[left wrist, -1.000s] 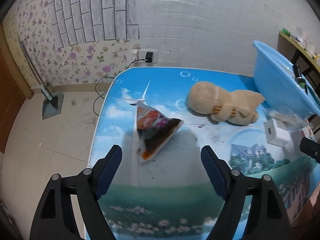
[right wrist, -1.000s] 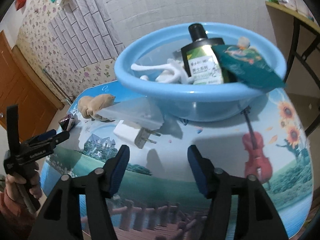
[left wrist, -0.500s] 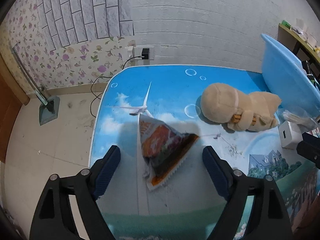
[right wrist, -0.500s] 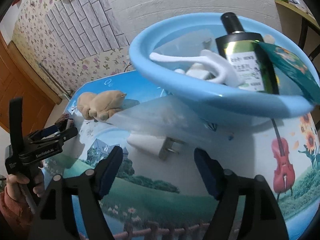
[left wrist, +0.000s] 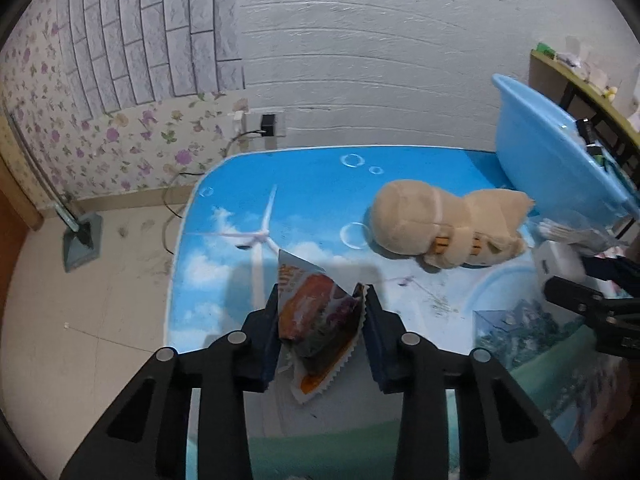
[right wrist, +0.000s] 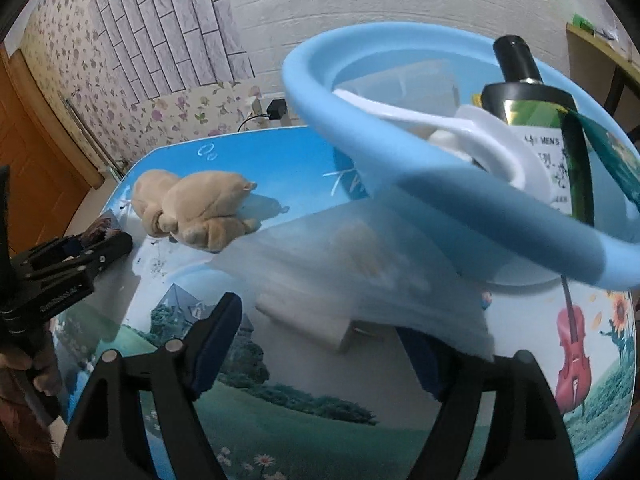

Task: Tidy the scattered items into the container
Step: 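Move left tool to the wrapped snack while right tool moves toward the white charger, then grasp the wrapped snack with left tool while right tool grasps the white charger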

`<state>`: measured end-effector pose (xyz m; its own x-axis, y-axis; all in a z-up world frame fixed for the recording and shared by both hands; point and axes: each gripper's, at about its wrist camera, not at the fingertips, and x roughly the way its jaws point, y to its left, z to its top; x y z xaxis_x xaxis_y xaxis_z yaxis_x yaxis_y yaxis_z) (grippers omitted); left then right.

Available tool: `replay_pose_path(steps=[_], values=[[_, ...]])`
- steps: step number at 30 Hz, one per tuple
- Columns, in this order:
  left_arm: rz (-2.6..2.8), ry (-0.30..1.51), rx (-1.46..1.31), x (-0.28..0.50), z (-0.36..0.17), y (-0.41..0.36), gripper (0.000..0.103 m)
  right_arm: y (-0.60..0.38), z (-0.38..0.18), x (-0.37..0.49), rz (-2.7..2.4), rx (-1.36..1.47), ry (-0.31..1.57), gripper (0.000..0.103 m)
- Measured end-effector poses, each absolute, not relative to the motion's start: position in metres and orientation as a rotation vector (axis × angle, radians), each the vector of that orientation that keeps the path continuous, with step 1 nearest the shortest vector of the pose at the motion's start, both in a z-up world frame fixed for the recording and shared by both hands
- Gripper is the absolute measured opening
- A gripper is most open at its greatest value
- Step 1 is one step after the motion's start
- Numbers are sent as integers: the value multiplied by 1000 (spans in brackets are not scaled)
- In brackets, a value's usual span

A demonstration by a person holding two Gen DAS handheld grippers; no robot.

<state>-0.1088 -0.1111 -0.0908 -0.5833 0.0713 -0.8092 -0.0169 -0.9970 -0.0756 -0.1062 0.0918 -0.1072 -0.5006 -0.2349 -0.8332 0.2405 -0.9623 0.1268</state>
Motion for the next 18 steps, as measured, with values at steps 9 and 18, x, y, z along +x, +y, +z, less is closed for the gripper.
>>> replay_pose_path(steps=[9, 18], values=[[2706, -80, -1389, -87, -86, -87, 34, 102, -104, -95, -2475, 1361, 40, 64], [2667, -52, -1360, -63, -77, -51, 34, 129, -100, -72, -2468, 1366, 2, 64]])
